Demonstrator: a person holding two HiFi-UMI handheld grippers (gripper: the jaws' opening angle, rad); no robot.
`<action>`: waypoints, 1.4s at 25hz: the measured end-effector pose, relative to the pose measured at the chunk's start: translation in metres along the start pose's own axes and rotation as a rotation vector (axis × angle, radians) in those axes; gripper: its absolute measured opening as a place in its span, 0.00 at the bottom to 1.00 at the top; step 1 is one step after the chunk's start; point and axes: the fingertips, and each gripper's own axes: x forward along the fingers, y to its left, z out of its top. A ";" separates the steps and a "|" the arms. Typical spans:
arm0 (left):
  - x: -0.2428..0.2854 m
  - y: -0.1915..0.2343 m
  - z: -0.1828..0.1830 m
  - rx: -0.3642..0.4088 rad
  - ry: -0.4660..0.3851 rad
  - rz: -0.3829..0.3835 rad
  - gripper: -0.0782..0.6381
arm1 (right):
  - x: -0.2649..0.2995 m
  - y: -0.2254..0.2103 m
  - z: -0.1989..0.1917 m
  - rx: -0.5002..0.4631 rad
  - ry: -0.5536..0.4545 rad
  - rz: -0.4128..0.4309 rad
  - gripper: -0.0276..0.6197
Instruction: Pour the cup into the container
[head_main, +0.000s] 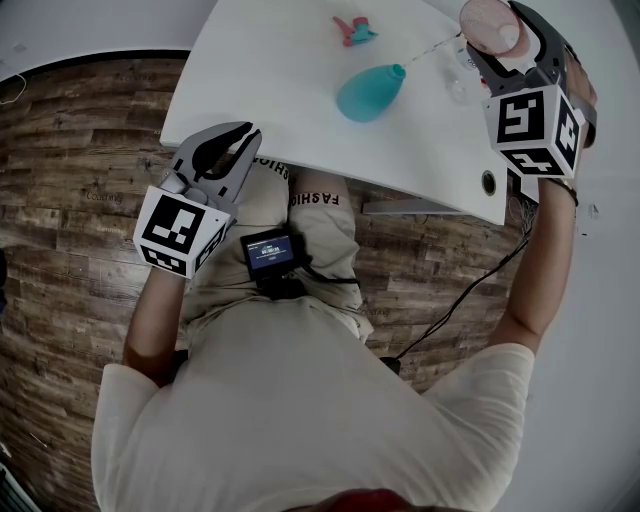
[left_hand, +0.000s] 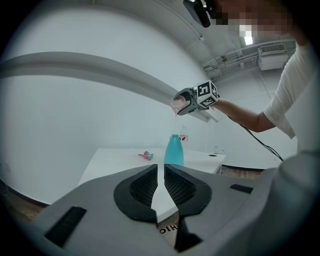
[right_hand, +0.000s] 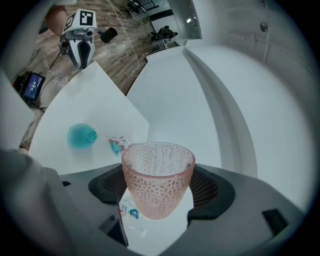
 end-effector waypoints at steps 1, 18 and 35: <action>0.000 0.000 0.000 0.000 0.000 0.000 0.18 | 0.000 0.000 0.000 -0.005 0.001 -0.003 0.62; -0.001 0.004 0.003 0.006 -0.002 0.008 0.18 | 0.000 -0.001 0.002 -0.061 -0.009 -0.039 0.62; -0.001 0.003 0.002 0.005 0.001 0.008 0.18 | 0.002 0.002 0.005 -0.153 -0.013 -0.073 0.62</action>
